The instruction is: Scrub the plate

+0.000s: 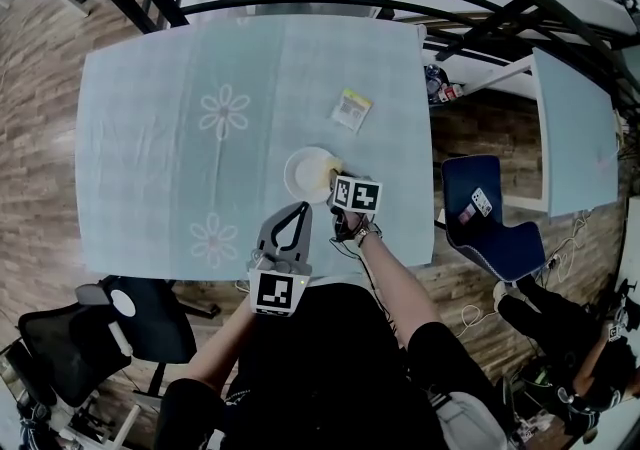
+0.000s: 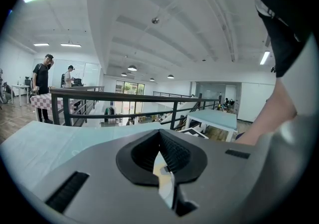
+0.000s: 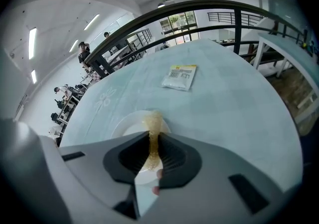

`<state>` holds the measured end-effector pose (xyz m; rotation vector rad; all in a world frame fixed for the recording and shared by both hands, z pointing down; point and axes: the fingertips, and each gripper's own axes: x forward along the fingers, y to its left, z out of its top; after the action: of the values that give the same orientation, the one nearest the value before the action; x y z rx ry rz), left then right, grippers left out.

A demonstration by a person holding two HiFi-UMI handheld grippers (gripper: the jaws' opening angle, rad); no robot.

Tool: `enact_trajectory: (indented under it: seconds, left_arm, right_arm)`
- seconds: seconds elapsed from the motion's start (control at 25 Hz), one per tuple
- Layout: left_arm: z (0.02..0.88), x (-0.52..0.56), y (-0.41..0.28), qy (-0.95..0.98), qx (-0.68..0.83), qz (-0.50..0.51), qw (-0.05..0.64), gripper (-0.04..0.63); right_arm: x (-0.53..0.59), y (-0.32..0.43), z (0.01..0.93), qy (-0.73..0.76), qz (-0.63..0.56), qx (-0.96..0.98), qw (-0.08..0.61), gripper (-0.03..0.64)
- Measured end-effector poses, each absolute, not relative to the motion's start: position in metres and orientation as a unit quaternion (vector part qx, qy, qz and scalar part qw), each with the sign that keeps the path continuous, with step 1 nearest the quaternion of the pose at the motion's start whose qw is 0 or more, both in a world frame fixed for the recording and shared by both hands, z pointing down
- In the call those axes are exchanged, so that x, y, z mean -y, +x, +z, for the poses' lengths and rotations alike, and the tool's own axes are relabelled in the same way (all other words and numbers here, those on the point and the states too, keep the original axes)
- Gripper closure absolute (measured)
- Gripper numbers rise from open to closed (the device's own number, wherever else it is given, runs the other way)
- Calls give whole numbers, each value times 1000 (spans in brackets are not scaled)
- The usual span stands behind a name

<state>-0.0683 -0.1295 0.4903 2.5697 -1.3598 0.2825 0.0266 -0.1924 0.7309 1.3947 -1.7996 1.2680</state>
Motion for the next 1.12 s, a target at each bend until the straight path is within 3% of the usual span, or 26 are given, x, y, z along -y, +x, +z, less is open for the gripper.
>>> enact_trajectory:
  seconds: [0.52, 1.12]
  left_arm:
    - [491, 122, -64, 878, 455, 97, 111, 584]
    - [489, 124, -89, 862, 486, 92, 108, 584]
  right_arm:
    - [192, 30, 716, 527, 472, 663, 244, 565]
    - [183, -48, 715, 450, 481, 706, 260, 565]
